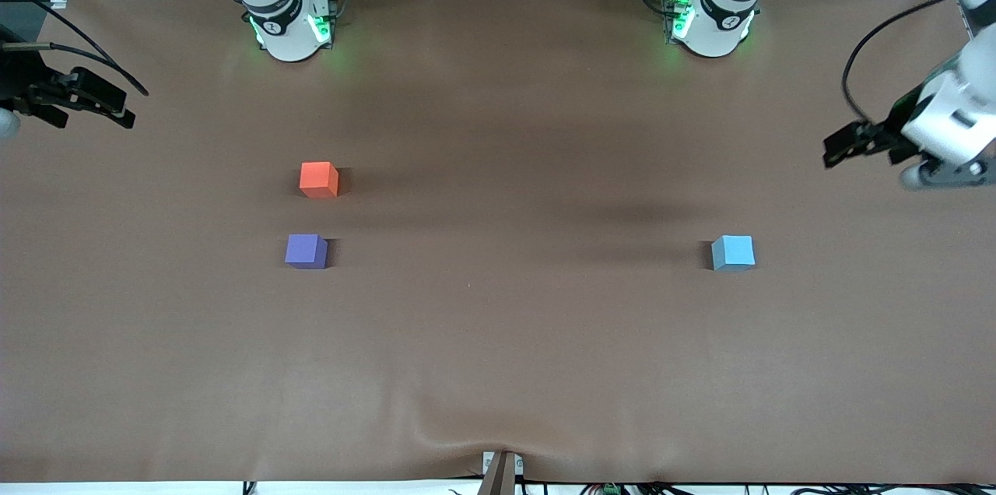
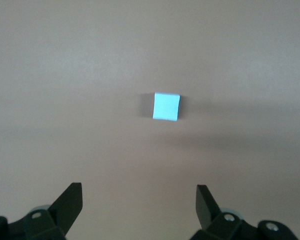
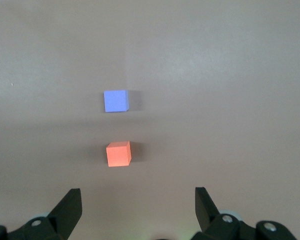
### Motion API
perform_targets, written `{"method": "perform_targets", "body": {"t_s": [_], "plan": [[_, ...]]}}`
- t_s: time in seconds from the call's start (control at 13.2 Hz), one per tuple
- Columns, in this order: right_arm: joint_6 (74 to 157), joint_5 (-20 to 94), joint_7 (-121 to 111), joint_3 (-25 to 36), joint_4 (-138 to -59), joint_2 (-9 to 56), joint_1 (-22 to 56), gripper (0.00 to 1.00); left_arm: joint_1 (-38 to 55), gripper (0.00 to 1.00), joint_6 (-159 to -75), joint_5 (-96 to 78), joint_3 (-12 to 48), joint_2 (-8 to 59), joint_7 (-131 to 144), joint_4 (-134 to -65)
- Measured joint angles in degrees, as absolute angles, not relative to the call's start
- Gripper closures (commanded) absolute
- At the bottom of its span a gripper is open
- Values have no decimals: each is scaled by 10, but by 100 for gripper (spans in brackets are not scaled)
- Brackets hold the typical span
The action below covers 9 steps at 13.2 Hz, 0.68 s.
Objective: Place blue block between orange and purple blocks
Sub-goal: 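Reach the left gripper down and grasp the light blue block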
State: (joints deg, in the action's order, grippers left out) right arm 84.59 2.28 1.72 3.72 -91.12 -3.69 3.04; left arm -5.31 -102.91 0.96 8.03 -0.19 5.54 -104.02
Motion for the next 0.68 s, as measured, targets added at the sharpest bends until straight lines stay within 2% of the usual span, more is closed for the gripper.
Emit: {"method": "perform_targets", "body": {"t_s": [0.23,0.68], "plan": [[841,23,17,37,-911,-37,32,0,-53,0,-1123,10,80,42,55,-1114],[839,23,17,37,-912,-37,32,0,-51,0,-1230,10,81,176,54,-1122]]}}
